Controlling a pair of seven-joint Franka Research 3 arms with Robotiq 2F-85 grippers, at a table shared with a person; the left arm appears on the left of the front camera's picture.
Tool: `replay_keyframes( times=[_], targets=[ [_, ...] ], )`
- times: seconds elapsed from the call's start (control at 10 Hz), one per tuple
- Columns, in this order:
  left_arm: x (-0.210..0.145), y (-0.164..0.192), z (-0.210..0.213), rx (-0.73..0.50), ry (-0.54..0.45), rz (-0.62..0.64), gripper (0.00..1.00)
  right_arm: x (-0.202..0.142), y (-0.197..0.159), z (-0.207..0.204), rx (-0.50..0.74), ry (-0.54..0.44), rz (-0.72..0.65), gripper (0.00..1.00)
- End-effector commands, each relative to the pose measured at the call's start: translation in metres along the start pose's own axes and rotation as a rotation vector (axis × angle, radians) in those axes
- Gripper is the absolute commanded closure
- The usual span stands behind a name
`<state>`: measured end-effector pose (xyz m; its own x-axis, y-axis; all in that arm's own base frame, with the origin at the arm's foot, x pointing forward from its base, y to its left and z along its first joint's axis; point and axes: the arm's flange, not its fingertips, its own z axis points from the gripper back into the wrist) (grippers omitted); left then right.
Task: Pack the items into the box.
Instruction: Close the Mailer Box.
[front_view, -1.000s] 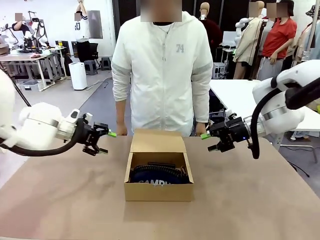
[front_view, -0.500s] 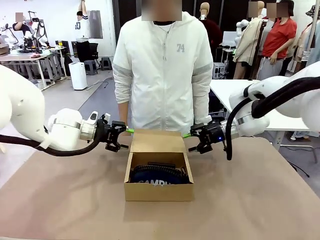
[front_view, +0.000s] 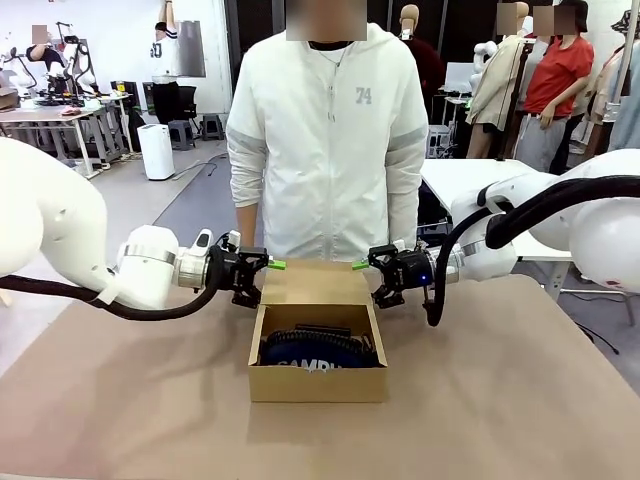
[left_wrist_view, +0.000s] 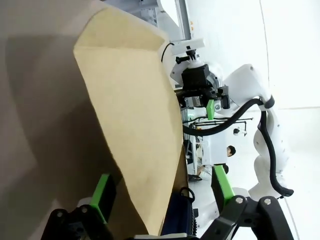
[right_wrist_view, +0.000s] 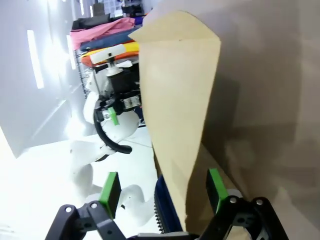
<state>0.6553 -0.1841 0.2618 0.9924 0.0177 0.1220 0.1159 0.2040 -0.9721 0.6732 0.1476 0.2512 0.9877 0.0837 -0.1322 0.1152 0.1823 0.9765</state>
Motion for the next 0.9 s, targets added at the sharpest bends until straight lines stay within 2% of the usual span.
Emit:
replay_keyframes(
  times=[0.0, 0.1, 0.2, 0.4, 0.5, 0.8],
  targets=[
    [0.0058, -0.0009, 0.0004, -0.033, 0.02, -0.036, 0.0, 0.0087, 0.0056, 0.0004, 0.033, 0.032, -0.026, 0.09],
    [0.0042, -0.0019, -0.0012, -0.046, 0.022, -0.04, 0.0, 0.0065, 0.0049, -0.0007, 0.023, 0.056, -0.023, 0.09],
    [0.0049, -0.0019, -0.0022, -0.062, 0.021, -0.044, 0.14, 0.0068, 0.0041, 0.0005, 0.015, 0.066, -0.018, 0.27],
    [0.0044, -0.0026, -0.0009, -0.079, 0.03, -0.044, 0.53, 0.0064, 0.0042, -0.0006, 0.014, 0.062, -0.018, 0.64],
    [0.0055, -0.0026, -0.0015, -0.085, 0.035, -0.044, 0.68, 0.0082, 0.004, -0.0007, 0.017, 0.048, -0.017, 0.67],
    [0.0045, -0.0052, 0.0015, -0.092, 0.034, -0.053, 0.68, 0.007, 0.0055, -0.0057, -0.004, 0.05, 0.023, 0.67]
  ],
)
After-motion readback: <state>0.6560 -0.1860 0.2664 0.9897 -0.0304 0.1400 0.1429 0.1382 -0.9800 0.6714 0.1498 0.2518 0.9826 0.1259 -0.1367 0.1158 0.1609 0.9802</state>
